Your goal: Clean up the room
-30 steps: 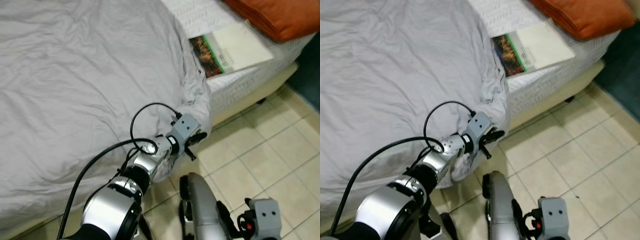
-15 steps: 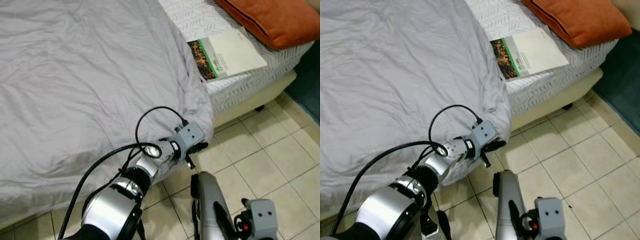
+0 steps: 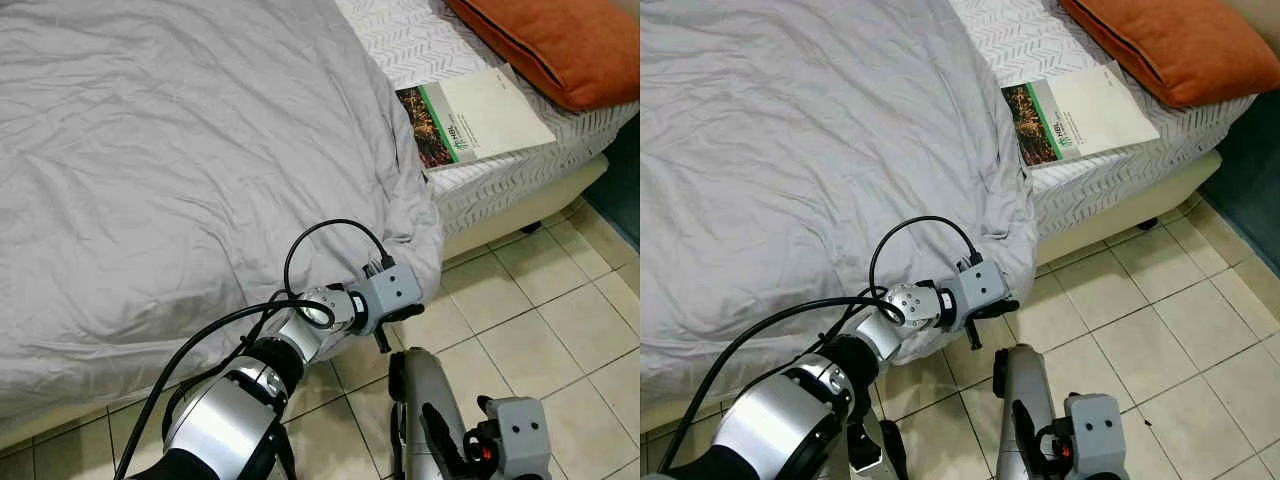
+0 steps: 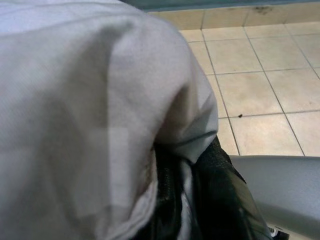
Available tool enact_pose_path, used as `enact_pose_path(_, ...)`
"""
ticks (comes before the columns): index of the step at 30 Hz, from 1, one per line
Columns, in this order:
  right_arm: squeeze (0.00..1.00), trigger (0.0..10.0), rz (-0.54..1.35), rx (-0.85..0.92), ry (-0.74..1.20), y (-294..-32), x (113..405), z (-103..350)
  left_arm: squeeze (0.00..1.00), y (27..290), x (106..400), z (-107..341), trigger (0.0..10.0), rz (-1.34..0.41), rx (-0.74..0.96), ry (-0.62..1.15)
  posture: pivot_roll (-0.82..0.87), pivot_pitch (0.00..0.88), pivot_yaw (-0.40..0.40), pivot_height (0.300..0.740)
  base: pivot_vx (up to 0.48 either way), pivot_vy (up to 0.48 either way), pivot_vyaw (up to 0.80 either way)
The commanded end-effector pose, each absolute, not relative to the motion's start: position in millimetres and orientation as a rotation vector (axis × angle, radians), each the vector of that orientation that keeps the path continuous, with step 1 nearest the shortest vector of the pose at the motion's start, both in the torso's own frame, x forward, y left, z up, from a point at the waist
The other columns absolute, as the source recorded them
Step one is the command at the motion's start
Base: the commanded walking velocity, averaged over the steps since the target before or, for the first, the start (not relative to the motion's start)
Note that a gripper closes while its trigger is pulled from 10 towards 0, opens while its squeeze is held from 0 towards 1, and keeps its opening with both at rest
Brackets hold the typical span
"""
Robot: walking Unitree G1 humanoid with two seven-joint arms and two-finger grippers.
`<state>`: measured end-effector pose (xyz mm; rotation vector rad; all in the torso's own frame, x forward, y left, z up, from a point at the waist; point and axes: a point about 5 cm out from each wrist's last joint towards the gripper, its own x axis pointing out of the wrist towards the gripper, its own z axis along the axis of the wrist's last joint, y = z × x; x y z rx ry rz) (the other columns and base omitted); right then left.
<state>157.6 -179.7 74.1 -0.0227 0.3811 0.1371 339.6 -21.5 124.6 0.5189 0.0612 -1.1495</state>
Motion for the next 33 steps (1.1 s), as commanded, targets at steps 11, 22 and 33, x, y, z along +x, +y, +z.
enact_pose_path(11,0.0,10.0,0.145,-0.027,0.421,-178.5,152.1,66.9,0.0,-91.0,291.0,112.0,10.0,-1.302,0.452,0.065,-0.42,0.353,0.077,0.584,0.0,-0.399,0.0)
enact_pose_path(22,0.0,10.0,0.162,-0.035,0.427,-175.0,152.1,66.1,0.0,-76.0,270.5,60.5,10.0,-1.394,1.115,0.086,-0.42,0.357,0.072,0.584,0.0,0.0,0.0)
enact_pose_path(33,0.0,10.0,0.167,-0.041,0.429,-175.6,152.1,65.6,1.0,-100.7,282.3,100.2,10.0,-1.238,1.008,-0.124,-0.42,0.353,0.066,0.584,0.0,0.0,0.0)
